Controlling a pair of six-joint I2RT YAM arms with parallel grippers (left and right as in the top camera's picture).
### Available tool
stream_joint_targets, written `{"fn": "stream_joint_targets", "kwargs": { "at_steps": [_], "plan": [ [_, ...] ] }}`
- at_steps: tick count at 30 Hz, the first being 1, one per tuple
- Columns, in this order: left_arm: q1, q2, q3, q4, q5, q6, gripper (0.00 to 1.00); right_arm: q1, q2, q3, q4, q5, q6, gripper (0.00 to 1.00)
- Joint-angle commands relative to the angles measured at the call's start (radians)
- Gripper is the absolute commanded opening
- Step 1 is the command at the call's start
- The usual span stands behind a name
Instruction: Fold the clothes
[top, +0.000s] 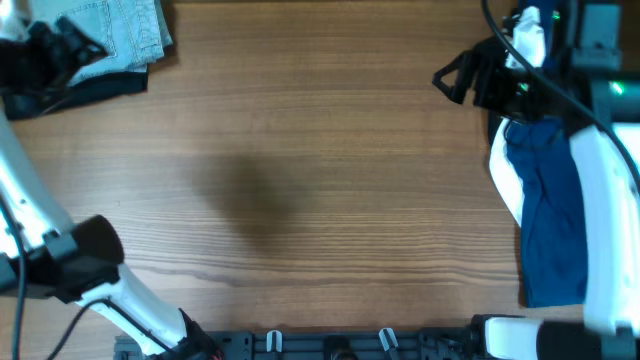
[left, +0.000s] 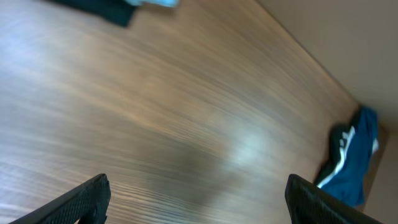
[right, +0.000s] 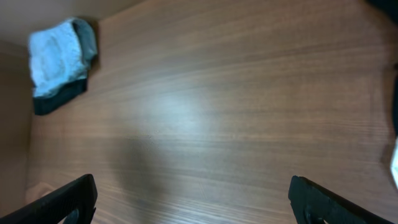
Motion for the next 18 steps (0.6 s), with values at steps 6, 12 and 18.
{"fn": "stream_joint_targets", "kwargs": {
  "at_steps": [6,12,18],
  "plan": [
    [-0.387,-0.296,-0.131,-0.001,-0.082,0.037,1.0,0.003,-0.216,0.014,-0.208,0.217,-0.058,0.99],
    [-0.6,-0.608,-0.48,0.008,-0.154,0.038,1.0,0.003,-0.37,-0.053,-0.115,0.296,0.013,1.0],
    [-0.622,-0.704,-0.533,0.029,-0.161,0.038,1.0,0.003,-0.349,-0.056,-0.086,0.296,0.085,1.0]
  ]
}}
